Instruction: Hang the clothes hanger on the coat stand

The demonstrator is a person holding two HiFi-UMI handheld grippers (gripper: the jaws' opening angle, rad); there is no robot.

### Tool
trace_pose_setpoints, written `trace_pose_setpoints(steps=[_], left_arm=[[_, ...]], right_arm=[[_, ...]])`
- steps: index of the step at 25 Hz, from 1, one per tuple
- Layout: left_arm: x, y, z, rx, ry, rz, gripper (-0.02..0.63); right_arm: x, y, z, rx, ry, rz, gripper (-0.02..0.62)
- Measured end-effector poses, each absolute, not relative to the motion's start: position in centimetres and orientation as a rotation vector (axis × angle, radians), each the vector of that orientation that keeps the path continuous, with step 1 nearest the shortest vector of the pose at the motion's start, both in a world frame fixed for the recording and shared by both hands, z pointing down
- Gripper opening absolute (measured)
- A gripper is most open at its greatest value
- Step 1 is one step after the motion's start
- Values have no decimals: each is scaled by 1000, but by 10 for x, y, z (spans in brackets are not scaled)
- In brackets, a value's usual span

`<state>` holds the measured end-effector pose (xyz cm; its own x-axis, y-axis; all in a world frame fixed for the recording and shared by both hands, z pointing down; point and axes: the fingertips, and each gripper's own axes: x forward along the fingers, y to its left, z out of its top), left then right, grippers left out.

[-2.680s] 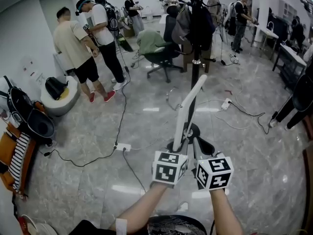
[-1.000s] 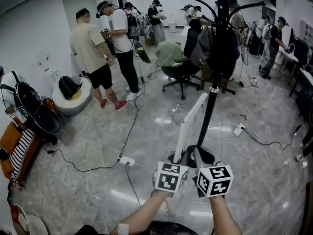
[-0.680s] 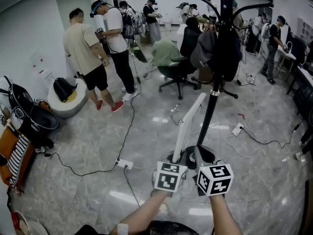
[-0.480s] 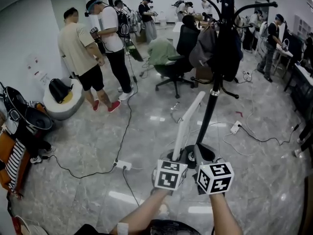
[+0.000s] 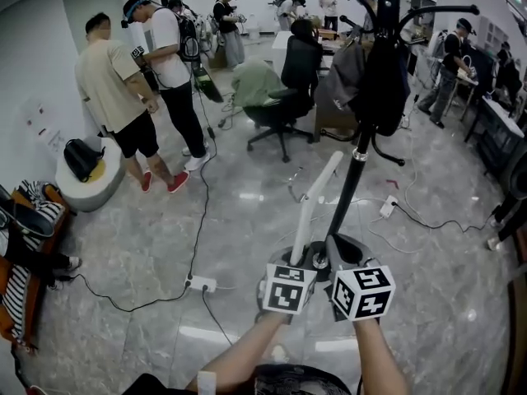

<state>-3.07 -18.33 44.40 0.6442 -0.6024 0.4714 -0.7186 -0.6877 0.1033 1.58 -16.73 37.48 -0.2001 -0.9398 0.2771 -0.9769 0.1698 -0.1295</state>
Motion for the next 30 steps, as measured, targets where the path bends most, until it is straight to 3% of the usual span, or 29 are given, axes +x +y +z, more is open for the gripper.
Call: trace_pose_setpoints(steps=[30], left_arm=[[32, -261, 462, 2563, -1086, 644, 38]], right_arm=[[77, -245, 385, 1891, -2315, 413, 0]])
